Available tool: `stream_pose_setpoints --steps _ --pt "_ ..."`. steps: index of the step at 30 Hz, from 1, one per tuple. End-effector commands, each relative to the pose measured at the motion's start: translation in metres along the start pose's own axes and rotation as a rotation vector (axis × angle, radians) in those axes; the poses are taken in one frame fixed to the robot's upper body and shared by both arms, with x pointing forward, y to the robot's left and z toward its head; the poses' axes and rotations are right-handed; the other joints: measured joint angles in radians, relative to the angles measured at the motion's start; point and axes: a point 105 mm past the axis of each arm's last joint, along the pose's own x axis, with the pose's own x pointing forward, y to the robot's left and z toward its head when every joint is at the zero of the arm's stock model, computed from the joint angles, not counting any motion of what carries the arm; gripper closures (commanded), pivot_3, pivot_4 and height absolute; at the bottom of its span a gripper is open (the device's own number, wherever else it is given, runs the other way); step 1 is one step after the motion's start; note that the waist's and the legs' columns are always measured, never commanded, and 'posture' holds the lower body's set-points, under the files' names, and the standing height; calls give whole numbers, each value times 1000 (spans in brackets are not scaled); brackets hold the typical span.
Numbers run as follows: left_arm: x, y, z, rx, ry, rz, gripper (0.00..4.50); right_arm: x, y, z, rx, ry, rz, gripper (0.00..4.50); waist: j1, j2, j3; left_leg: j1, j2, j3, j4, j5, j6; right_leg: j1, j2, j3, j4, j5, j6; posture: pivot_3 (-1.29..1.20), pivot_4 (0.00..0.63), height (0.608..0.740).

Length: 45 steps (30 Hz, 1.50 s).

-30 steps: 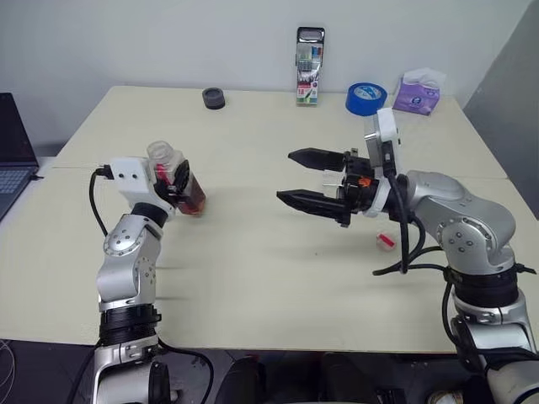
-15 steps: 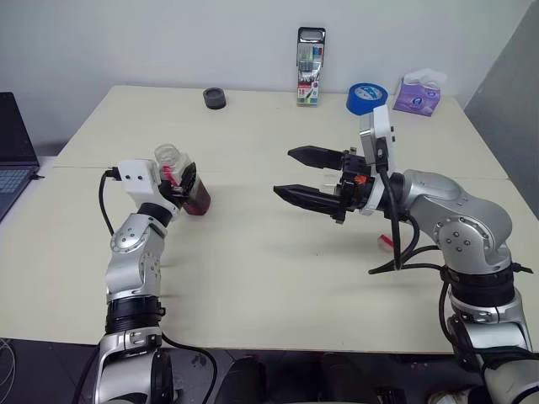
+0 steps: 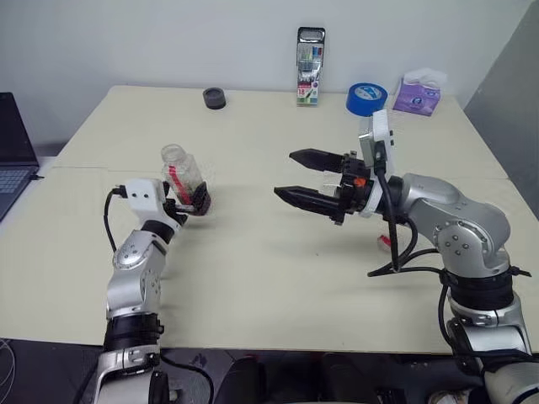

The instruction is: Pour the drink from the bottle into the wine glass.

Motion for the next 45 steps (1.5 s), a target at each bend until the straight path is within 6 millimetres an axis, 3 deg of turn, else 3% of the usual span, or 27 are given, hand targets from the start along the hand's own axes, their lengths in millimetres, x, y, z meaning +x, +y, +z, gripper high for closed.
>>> stream_pose_setpoints --steps 1,6,9,14,17,21,24,30,38,45 --pt "-13 -9 5 9 -13 5 16 -3 6 9 -42 -28 -5 0 0 0 0 0 0 0 0 0 0 0 0 0 0 0 0 0 150 740" --pt "-51 -28 -2 18 55 -15 16 -15 2 -2 -54 14 -73 0 -1 0 0 0 0 0 -1 0 0 0 0 0 -1 0 0 0 150 740" --pt "-78 -53 -2 53 112 -118 16 -27 -6 -17 -123 103 -150 0 1 0 0 0 0 0 -1 -2 3 0 0 1 -1 0 0 0 150 740" --pt "-104 -115 31 53 93 -473 16 -48 -37 -39 -298 249 -305 0 2 0 0 1 0 0 0 -2 4 1 0 0 0 0 -1 0 150 740" --pt "-114 -134 50 72 79 -640 16 -64 -71 -57 -544 439 -420 0 2 0 0 4 0 0 -1 -2 3 3 1 1 1 1 -1 0 150 740" --pt "-118 -137 58 93 85 -700 16 -72 -98 -66 -841 563 -463 0 -5 1 0 5 0 3 -1 1 -1 3 1 3 1 1 -1 0 150 740" --pt "-118 -137 63 91 74 -708 16 -83 -111 -72 -952 652 -451 0 -9 1 0 5 1 3 -1 1 -1 3 2 3 1 1 -1 0 150 740" --pt "-120 -143 60 76 89 -744 16 -97 -128 -89 -1063 795 -408 0 -9 1 0 5 1 4 -1 1 -1 3 2 4 0 1 -1 0 150 740" --pt "-112 -141 57 71 78 -711 16 -109 -152 -109 -1075 934 -397 0 -18 1 0 5 1 4 -1 1 -2 3 2 4 1 1 -1 0 150 740" --pt "-107 -141 58 56 61 -673 16 -113 -173 -111 -1113 1018 -424 0 -20 1 0 6 1 5 -1 1 -2 3 2 5 1 1 -1 0 150 740"
